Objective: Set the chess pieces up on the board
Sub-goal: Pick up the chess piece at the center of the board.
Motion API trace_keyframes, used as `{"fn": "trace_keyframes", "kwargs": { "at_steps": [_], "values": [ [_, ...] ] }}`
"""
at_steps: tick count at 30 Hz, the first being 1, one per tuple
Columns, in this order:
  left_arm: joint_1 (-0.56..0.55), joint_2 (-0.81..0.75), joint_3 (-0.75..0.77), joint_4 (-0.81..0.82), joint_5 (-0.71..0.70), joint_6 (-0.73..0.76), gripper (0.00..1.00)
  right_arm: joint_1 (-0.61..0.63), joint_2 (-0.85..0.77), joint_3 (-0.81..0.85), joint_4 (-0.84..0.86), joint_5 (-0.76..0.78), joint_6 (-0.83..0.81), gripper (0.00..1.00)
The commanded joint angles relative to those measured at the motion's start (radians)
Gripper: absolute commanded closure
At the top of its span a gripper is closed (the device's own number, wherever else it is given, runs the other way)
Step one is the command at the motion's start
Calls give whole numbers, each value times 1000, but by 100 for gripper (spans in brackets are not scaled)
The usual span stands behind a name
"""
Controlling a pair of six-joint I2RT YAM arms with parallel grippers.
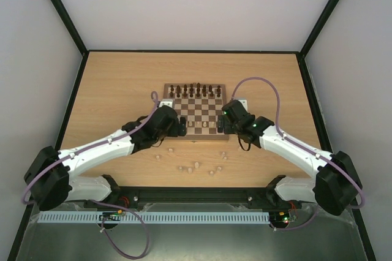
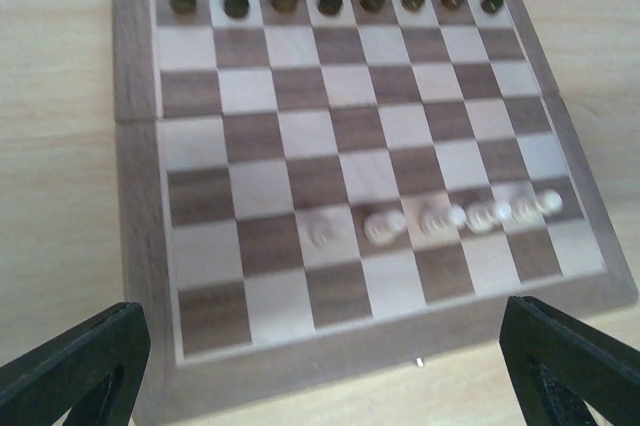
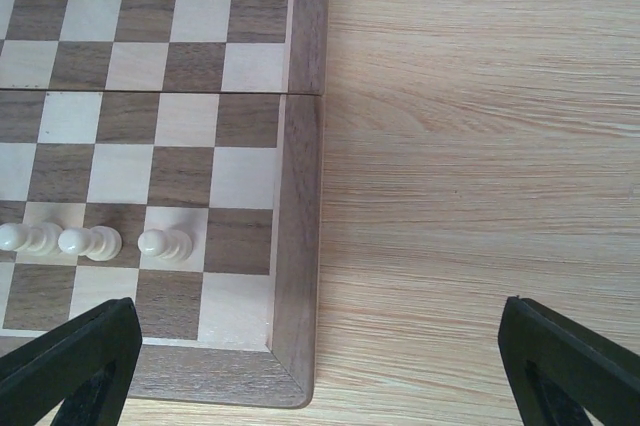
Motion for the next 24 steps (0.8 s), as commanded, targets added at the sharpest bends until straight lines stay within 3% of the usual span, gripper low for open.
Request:
{"fn": "trace_keyframes", "kwargs": {
  "at_steps": [1, 14, 24],
  "values": [
    [-45, -88, -50, -126, -30, -124, 1, -15, -49, -36, 29, -22, -8, 1],
    [-20, -57, -107, -278, -193, -413, 1, -16, -129, -86, 71, -147, -16, 1],
    [100, -40, -190, -206, -127, -456, 1, -16, -176, -106, 75, -210, -22, 6]
  ]
}}
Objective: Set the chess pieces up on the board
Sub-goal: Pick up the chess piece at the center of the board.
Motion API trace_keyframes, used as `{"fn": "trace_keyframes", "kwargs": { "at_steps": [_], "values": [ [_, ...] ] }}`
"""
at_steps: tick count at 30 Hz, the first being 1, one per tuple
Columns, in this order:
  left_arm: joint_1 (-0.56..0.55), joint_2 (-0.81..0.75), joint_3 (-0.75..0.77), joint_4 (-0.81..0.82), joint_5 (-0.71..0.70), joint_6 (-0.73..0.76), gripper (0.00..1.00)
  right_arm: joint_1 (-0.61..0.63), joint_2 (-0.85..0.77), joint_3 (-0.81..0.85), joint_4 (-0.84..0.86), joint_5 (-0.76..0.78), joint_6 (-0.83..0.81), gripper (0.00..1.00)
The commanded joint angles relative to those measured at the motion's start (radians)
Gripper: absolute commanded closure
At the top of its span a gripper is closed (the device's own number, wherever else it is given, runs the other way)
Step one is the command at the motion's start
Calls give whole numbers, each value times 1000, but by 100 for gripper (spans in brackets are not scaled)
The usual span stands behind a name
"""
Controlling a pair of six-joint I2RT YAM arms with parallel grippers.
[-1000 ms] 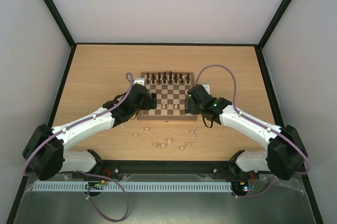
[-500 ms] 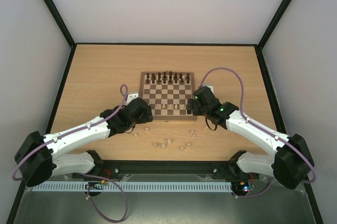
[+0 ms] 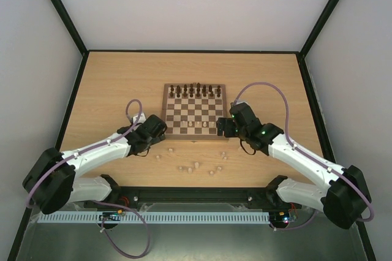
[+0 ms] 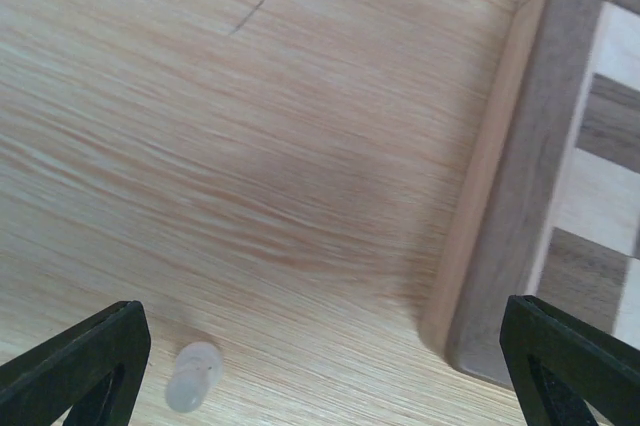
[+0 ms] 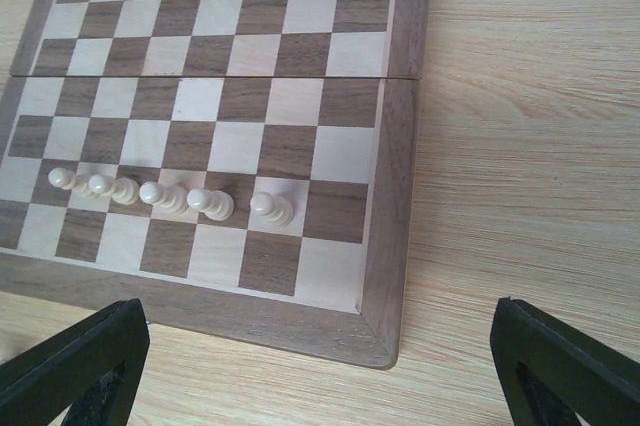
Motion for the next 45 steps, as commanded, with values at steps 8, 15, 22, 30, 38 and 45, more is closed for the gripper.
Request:
{"fn": "trace_keyframes", "kwargs": {
  "at_steps": [8, 15, 22, 30, 38, 45],
  "values": [
    [12, -60, -110, -3, 18, -128, 1, -3, -36, -26, 6, -65, -15, 9],
    [12, -84, -135, 5, -10, -129, 12, -2, -41, -31, 14, -83, -17, 10],
    [12, -57, -136, 19, -9, -111, 40, -2, -40, -34, 16, -84, -19, 12],
    [12, -35, -135, 3, -21, -105, 48, -2, -34, -38, 23, -89, -17, 12],
    [12, 3, -132, 6, -23, -97, 58, -2, -30, -40, 26, -89, -17, 13],
    [12, 22, -120, 15, -24, -80, 81, -2, -29, -43, 28, -92, -18, 13]
  ]
}}
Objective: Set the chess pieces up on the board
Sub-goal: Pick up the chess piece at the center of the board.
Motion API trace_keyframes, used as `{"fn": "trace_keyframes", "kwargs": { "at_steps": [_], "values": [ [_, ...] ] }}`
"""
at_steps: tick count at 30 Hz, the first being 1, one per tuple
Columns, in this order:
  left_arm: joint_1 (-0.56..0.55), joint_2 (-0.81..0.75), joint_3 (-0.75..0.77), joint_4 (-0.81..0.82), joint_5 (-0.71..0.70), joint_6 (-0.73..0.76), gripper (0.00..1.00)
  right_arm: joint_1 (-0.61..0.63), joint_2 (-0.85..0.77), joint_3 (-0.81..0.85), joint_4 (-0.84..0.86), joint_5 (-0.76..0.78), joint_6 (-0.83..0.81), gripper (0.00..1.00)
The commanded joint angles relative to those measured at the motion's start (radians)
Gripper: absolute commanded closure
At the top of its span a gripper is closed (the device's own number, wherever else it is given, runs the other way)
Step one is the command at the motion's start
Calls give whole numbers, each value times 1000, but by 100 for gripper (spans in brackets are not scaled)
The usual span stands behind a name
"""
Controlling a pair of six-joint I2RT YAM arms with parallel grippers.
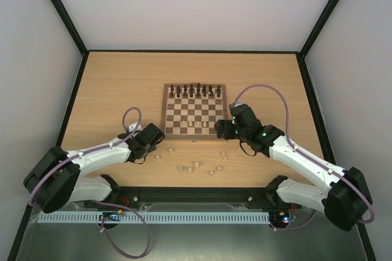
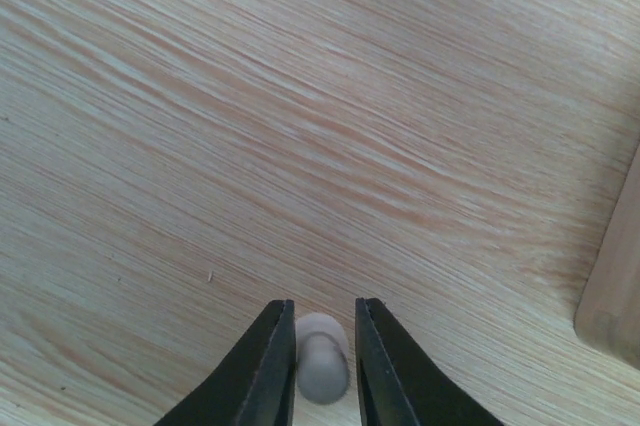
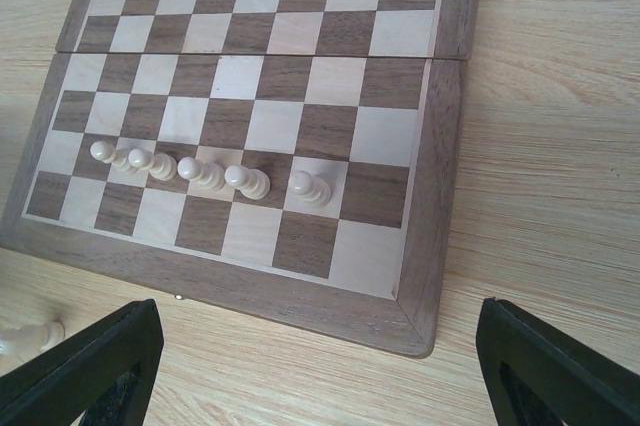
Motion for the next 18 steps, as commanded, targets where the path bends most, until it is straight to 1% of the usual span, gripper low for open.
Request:
{"fn": "trace_keyframes", "kwargs": {
  "at_steps": [1, 5, 7, 12, 18],
  "values": [
    [2, 12, 12, -8, -21, 12, 84, -2, -4, -14, -2, -7, -8, 13],
    [1, 15, 49, -38, -28, 42, 92, -2, -4, -15, -1, -6, -9, 14],
    [-4, 15, 90, -68, -35, 66, 93, -2, -1, -15, -2, -2, -7, 14],
    [-17, 37, 238, -114, -10, 187, 94, -2, 5, -13, -7, 15, -7, 14],
    [-40, 168, 412, -105, 34, 312, 94, -2, 7, -9, -14, 57, -4, 14]
  ]
}}
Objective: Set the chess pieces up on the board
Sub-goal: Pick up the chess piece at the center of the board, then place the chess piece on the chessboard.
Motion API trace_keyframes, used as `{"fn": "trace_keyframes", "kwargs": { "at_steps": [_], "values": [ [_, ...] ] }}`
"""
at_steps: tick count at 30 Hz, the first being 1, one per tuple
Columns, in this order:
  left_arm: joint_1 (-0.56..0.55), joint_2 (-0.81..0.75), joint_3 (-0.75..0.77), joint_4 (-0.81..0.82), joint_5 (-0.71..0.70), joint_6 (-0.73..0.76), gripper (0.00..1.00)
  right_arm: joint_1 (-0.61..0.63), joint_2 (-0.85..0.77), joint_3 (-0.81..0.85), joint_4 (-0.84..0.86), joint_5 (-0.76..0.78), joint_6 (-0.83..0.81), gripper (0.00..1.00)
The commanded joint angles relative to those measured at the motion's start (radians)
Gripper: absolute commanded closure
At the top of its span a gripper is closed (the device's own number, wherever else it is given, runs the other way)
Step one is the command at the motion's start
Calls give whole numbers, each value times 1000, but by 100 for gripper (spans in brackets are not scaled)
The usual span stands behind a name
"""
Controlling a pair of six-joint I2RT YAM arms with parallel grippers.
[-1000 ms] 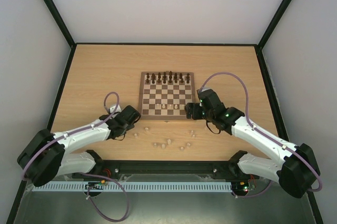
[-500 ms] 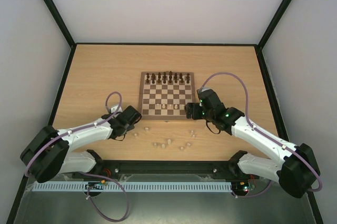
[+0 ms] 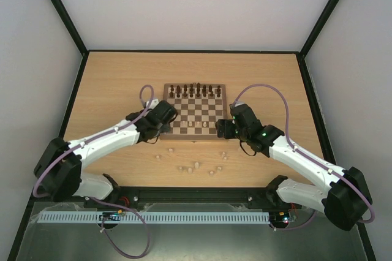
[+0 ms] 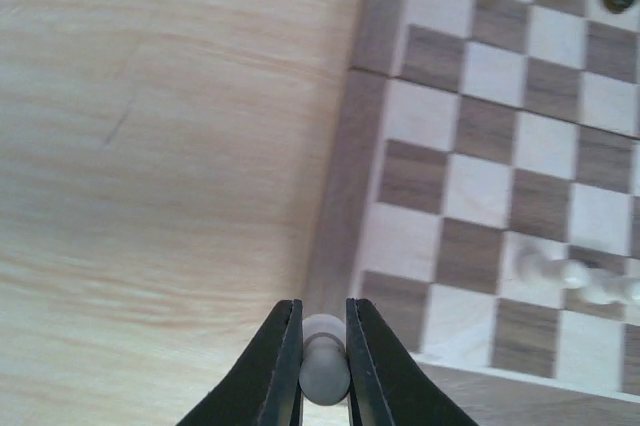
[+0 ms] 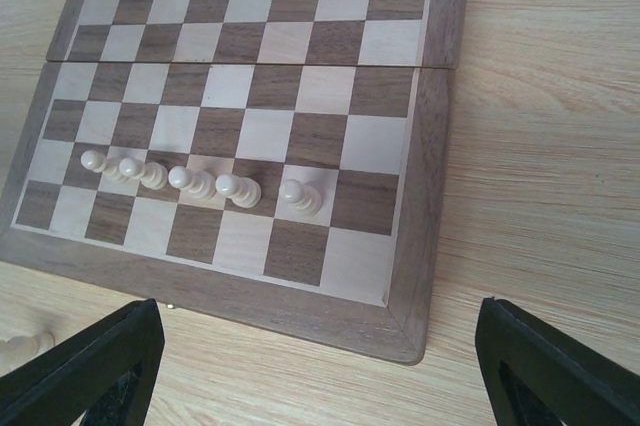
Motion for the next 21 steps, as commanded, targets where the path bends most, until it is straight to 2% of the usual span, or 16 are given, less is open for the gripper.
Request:
{"fn": "trace_keyframes", "kwargs": {
  "at_steps": [1, 8, 21],
  "values": [
    [-17, 111, 102, -15, 43, 129, 94, -2, 6, -8, -20, 47, -4, 14],
    [-35, 261, 199, 34, 88, 184, 93, -2, 7, -6, -34, 88, 1, 13],
    [-37, 364, 232, 100, 132, 200, 91, -2, 6, -7, -36, 89, 3, 13]
  ]
}}
